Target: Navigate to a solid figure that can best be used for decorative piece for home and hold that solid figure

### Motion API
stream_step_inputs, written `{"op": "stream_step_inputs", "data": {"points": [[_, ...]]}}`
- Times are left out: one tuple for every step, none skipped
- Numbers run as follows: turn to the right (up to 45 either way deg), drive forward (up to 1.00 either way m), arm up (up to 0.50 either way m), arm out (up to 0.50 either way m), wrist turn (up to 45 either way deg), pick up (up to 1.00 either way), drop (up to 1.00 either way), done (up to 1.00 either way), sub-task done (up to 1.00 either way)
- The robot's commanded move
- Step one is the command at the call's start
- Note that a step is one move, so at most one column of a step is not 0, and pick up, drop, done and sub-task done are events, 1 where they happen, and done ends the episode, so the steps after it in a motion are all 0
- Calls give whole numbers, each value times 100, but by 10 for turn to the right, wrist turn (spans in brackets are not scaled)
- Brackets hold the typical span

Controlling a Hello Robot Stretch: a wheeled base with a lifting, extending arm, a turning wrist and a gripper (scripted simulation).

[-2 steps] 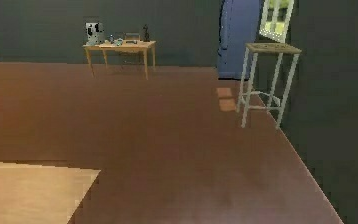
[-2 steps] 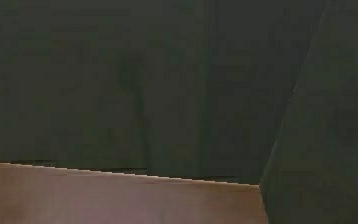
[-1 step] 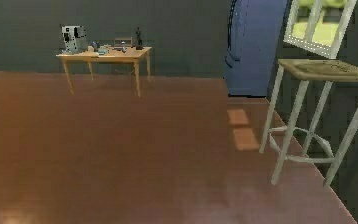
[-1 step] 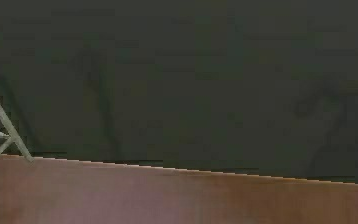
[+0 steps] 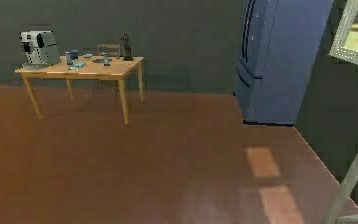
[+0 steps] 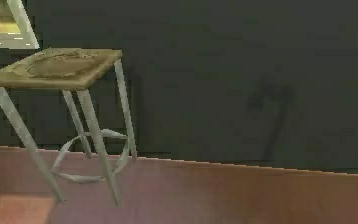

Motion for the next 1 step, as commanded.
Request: {"op": "stream_step_inputs", "data": {"points": [[0,100,0,0,0,0,0,0,0]]}}
